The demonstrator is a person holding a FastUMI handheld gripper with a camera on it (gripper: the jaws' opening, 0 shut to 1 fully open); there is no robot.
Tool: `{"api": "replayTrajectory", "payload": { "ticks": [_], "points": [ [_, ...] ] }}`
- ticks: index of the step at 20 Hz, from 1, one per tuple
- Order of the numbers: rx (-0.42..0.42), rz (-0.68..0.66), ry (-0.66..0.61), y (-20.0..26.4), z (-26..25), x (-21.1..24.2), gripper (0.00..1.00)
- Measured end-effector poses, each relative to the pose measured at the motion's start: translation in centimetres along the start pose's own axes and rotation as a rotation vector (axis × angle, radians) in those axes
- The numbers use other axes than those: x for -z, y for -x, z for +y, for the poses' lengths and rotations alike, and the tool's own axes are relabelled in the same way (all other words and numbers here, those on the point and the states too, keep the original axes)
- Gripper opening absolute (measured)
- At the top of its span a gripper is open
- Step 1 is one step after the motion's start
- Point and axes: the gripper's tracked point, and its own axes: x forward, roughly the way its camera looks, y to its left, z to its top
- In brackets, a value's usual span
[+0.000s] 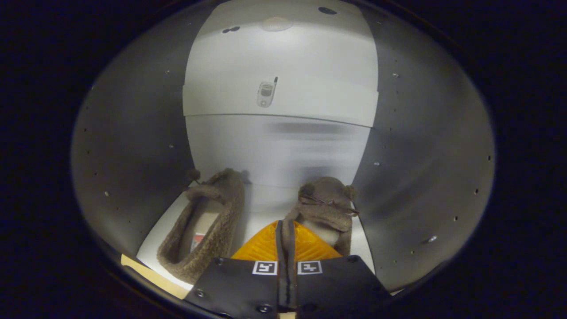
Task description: Open the shoe cabinet door, grab the shoes and put them into the shoe cabinet, then close the shoe cabinet door.
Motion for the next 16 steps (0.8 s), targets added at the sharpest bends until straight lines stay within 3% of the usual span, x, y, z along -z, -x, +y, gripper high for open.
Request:
{"api": "replayTrajectory", "payload": {
  "ticks": [4, 8, 10, 15, 16],
  "points": [
    [0.016, 0.008, -0.012, -0.6, 0.3, 0.3, 0.03],
    [0.044, -0.012, -0.031, -0.7, 0.0, 0.0, 0.12],
    [0.051, -0.01, -0.046, -0.7, -0.1, 0.1, 0.26],
    [0.074, -0.014, -0.069, 0.0, -0.4, 0.3, 0.49],
    [0.09, -0.014, -0.074, 0.2, -0.8, 0.3, 0.58]
  ]
}}
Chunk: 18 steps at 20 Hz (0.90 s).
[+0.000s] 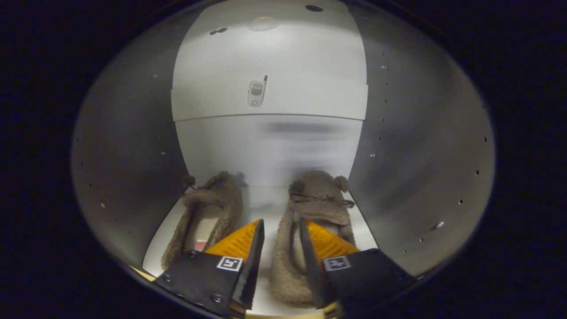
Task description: Open the shoe cabinet door, grab the shoes and put them into the shoe cabinet, then close the shoe cabinet door.
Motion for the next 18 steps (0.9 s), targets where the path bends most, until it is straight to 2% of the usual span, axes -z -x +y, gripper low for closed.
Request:
{"api": "replayTrajectory", "payload": {
  "ticks": [2, 18],
  "points": [
    [0.007, -0.003, -0.016, 0.4, -0.2, -0.1, 0.77],
    [-0.002, 0.002, -0.094, 3.0, -0.2, -0.9, 0.87]
  ]
}}
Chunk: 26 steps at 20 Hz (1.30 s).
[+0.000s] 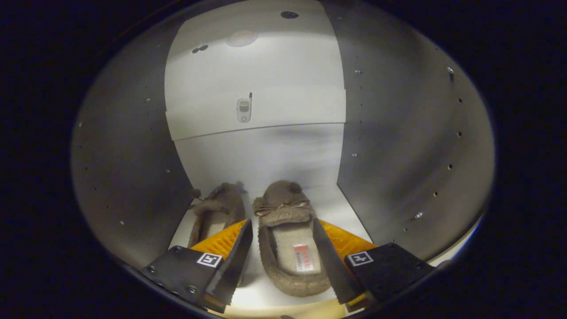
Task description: Open the shoe cabinet door, grab the shoes and put them into the shoe cabinet, then close the shoe cabinet door.
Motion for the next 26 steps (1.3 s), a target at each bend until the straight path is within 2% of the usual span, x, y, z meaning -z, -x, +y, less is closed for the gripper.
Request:
{"api": "replayTrajectory", "payload": {
  "ticks": [6, 10, 11, 12, 18, 26],
  "points": [
    [0.006, -0.056, 0.021, 3.3, 0.5, -1.0, 0.88],
    [0.01, -0.109, 0.043, 8.0, 1.0, -1.6, 0.89],
    [0.014, -0.121, 0.044, 9.3, 1.1, -1.6, 0.93],
    [0.014, -0.134, 0.04, 10.8, 1.2, -1.5, 0.96],
    [0.048, -0.196, 0.008, 21.9, 0.3, 0.7, 0.96],
    [0.092, -0.229, -0.012, 38.8, -2.1, 6.5, 0.96]
  ]
}}
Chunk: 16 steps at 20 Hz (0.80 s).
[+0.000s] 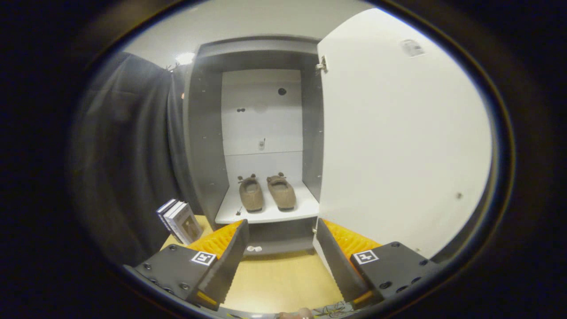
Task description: Open the shoe cabinet door, grab the shoes and put them into the shoe cabinet, then close the shoe cabinet door.
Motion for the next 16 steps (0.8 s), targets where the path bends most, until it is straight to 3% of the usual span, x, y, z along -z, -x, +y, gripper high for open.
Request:
{"api": "replayTrajectory", "payload": {
  "ticks": [8, 12, 16],
  "points": [
    [0.154, -0.076, -0.077, 12.0, -11.1, 0.7, 0.96],
    [0.24, -0.083, -0.063, 12.8, -19.6, 0.5, 0.96],
    [0.264, -0.104, -0.048, 9.7, -27.3, -0.8, 0.95]
  ]
}}
